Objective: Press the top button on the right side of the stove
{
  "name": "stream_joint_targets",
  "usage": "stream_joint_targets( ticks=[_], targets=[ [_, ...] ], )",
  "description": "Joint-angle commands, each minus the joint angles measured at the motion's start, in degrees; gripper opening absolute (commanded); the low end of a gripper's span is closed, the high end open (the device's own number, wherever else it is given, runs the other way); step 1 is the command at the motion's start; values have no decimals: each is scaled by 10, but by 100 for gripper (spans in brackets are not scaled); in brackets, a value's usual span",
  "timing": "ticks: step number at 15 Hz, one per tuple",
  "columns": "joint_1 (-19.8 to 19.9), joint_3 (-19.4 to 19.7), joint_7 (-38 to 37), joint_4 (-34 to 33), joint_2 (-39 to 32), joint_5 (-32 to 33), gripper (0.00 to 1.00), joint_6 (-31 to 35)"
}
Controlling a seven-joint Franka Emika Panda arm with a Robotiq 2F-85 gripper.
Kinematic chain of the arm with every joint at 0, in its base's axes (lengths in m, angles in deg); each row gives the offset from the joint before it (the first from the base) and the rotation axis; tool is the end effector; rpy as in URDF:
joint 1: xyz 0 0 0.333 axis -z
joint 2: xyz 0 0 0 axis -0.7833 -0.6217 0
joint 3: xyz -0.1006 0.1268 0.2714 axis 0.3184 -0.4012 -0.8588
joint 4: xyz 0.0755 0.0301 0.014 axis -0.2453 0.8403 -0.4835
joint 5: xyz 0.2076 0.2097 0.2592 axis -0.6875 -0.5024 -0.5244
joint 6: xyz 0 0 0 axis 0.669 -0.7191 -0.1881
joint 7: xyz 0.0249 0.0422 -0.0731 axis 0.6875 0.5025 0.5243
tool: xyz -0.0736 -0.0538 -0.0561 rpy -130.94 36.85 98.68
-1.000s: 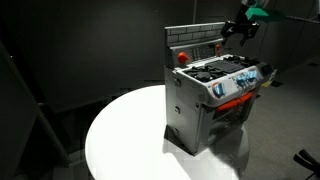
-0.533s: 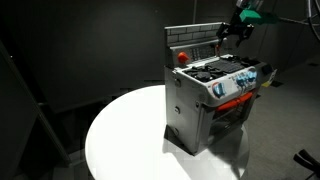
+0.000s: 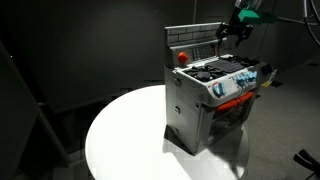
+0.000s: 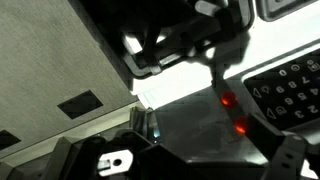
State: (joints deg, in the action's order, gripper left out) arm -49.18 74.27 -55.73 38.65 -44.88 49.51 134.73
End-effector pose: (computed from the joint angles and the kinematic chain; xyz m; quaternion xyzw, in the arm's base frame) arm 0.6493 -0.0652 0.4433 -0.9592 0.2363 -0.1553 0.0008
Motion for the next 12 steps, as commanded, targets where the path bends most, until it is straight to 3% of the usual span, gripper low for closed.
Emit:
stream_joint_targets(
  ticks=[1,12],
  targets=[
    [-6,11,-11,-40,-31,-3,100,-17],
    [-5,9,2,-15,-8,-14,100,-24]
  ],
)
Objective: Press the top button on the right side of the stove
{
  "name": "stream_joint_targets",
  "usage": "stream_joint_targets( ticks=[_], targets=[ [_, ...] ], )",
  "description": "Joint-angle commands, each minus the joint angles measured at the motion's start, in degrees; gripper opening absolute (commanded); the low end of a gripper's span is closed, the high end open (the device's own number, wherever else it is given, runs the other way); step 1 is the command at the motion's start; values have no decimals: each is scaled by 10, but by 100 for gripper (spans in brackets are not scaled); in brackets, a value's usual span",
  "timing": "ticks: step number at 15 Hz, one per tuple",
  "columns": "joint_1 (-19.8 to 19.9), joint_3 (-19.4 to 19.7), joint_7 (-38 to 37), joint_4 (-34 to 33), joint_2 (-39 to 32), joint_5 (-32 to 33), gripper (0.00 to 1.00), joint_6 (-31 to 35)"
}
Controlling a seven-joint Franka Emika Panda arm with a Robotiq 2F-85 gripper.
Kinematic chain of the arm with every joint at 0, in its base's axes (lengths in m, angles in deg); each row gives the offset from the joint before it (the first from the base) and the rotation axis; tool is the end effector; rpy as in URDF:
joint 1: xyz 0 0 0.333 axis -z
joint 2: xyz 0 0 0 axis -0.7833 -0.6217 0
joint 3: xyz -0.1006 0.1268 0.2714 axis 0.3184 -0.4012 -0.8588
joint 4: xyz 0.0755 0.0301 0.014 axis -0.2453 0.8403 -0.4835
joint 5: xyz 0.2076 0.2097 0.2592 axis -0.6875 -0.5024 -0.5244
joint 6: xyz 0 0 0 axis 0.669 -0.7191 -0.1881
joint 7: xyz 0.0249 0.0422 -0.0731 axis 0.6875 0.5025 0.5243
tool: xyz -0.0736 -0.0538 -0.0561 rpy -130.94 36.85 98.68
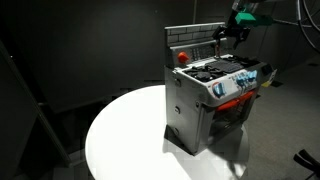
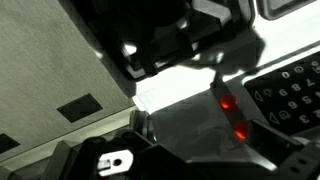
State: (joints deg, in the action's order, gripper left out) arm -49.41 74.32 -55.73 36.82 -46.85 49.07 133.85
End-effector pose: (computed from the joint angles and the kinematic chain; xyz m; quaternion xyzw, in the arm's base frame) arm 0.6577 -0.0634 0.4348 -0.9604 0.2370 -0.1464 0.0017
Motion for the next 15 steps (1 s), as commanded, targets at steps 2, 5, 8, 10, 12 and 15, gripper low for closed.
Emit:
stream_joint_targets(
  ticks=[2,5,8,10,12,15],
  targets=[
    [-1,8,7,13,24,-14,100,-23],
    [1,9,11,24,42,-17,100,-40],
    [4,11,17,37,57,-20,100,-63],
    [6,11,25,45,65,-25,100,-79],
    [10,9,40,56,75,-35,100,-99],
    [12,10,60,74,97,-45,100,-130]
  ],
)
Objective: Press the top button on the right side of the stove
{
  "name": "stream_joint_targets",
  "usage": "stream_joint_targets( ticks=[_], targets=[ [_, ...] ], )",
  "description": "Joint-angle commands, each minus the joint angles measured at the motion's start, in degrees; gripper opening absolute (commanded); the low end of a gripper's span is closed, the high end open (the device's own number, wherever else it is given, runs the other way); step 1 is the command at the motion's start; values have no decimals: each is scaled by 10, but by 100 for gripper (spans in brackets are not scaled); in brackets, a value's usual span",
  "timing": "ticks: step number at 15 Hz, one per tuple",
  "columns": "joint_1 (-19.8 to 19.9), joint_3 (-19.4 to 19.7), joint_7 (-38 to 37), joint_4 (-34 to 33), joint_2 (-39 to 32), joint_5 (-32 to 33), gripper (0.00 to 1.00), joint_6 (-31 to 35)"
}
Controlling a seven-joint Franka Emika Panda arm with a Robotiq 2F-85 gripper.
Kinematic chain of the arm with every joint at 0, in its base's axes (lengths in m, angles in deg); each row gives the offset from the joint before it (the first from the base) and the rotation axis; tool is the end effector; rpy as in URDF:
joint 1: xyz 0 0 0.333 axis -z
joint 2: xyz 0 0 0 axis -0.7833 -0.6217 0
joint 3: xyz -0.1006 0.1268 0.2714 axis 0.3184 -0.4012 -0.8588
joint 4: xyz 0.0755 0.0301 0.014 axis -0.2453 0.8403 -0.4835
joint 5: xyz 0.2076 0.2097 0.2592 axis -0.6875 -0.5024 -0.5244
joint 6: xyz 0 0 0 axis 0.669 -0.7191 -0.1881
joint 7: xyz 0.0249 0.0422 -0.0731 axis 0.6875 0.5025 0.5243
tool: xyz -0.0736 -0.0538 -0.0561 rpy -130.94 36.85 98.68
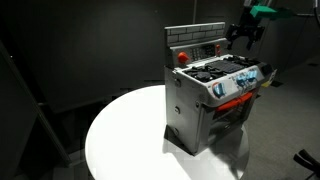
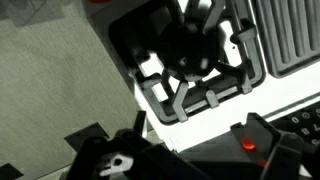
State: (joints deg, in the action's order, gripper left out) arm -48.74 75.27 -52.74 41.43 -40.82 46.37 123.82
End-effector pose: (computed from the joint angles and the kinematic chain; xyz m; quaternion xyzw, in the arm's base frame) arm 0.6151 -0.0767 0.4438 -0.9679 0.2415 -0.0698 0.0085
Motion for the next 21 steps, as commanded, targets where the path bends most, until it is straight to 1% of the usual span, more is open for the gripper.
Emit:
stream_joint_targets(
  ticks=[1,3,6,14,21],
  targets=[
    [6,1,34,35,45,-18,100,-39],
    [7,2,38,52,66,-14,100,-49],
    [8,3,40,89,102,-7,100,-46],
    [16,3,46,209,209,0,100,-24],
    [25,3,85,290,297,-1,100,-48]
  ],
)
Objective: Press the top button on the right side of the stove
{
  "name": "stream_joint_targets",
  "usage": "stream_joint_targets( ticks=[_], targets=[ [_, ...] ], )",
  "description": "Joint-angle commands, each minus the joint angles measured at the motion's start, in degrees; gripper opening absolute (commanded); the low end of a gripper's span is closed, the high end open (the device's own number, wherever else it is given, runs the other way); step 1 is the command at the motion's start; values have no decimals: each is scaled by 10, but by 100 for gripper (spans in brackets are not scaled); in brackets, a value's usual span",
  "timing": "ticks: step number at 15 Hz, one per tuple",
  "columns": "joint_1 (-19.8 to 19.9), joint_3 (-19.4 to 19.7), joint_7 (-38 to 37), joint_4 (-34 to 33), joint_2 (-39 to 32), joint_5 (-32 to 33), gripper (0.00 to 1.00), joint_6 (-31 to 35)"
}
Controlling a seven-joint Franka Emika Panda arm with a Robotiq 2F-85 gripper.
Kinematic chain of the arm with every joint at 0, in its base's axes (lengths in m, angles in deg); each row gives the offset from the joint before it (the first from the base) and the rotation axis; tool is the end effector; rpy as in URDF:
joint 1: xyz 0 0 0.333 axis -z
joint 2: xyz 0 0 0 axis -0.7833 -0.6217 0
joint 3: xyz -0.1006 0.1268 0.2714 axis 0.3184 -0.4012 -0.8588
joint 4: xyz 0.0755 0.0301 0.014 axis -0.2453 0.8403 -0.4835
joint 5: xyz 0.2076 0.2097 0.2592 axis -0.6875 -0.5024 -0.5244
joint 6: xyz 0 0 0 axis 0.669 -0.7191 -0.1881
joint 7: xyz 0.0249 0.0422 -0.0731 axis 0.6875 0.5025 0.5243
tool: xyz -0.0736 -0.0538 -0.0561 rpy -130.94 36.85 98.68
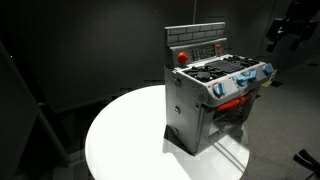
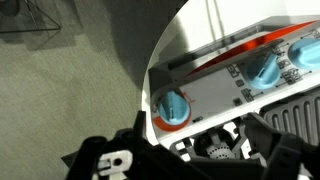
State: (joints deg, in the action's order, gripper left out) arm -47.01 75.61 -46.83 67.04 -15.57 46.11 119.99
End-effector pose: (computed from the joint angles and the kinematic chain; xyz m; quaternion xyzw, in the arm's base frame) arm 0.4662 -0.0781 0.4632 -0.9769 0.2101 -0.0321 0.0222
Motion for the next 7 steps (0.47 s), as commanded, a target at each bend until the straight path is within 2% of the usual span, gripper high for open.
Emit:
stream_joint_targets(
  ticks=[1,7],
  targets=[
    [9,-1,30,41,53,2,100,-11],
    [9,-7,20,38,42,-2,100,-7]
  ],
)
